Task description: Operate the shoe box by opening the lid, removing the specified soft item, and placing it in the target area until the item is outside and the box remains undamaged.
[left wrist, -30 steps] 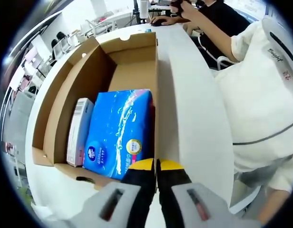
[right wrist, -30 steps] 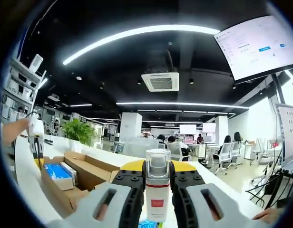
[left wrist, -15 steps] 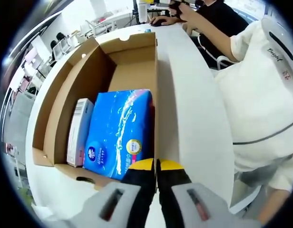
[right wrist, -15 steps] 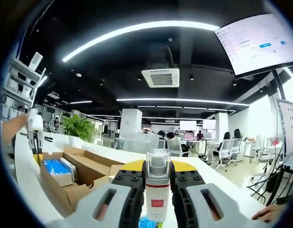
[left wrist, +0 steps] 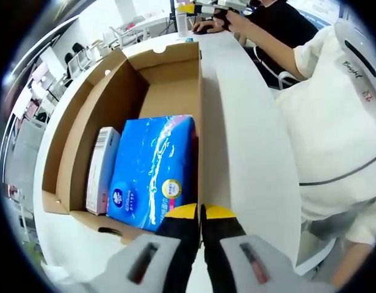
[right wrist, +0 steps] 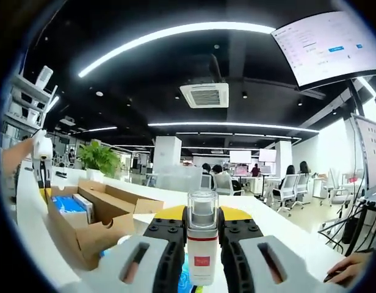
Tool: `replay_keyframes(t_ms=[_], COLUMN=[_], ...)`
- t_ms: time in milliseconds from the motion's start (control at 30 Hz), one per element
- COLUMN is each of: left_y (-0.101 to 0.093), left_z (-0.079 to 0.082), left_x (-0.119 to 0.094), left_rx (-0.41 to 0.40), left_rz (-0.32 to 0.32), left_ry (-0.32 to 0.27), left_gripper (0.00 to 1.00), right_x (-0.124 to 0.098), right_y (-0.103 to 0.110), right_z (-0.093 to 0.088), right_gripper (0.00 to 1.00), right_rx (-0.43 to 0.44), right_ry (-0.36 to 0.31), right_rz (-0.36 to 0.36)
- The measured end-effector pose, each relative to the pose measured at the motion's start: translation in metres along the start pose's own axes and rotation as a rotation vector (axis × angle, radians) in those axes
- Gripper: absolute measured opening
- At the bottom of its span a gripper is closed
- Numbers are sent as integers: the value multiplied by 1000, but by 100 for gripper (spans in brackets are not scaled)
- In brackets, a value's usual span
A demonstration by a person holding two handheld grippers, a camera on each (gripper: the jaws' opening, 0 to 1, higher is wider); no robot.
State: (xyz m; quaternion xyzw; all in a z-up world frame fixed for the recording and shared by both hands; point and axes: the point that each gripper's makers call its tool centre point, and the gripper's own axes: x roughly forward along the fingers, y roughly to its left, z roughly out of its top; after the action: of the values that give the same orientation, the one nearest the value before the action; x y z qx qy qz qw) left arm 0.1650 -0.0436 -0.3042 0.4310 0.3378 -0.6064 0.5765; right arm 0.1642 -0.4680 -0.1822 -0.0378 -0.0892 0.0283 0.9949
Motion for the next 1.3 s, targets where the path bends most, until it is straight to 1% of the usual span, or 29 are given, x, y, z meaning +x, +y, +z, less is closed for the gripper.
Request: replay_keyframes(t_ms=[267, 367, 467, 700, 800, 967, 1033, 1133, 1300], left_y=[0, 0, 0, 0, 0, 0, 0, 0, 0], left_z=[0, 0, 0, 0, 0, 0, 0, 0, 0], left_x=[0, 0, 0, 0, 0, 0, 0, 0, 0], left_rx=[-3, -3, -3, -4, -3, -3, -4, -4, -6], left_rz=[-1, -1, -1, -1, -1, 1, 0, 0, -1], left_ry=[1, 1, 1, 0, -1, -1, -1, -1, -1], left_gripper=[1, 1, 1, 1, 1, 1, 1, 1, 1], right_x=[1, 2, 2, 3, 3, 3, 2, 0, -1], right_y=[-3, -4, -4, -3, -4, -8, -11, -16, -22], right_z=[-9, -13, -16, -21, -26, -32, -34, -36, -44], right_gripper=[18, 18, 18, 18, 18, 18, 18, 18, 18], right_rx=[4, 32, 41, 32, 30, 31, 19, 28, 24], right_ry=[15, 23, 24, 31, 42, 52, 58, 60, 81], right_rz=[-12, -10, -8, -11, -16, -27, -35, -43, -62])
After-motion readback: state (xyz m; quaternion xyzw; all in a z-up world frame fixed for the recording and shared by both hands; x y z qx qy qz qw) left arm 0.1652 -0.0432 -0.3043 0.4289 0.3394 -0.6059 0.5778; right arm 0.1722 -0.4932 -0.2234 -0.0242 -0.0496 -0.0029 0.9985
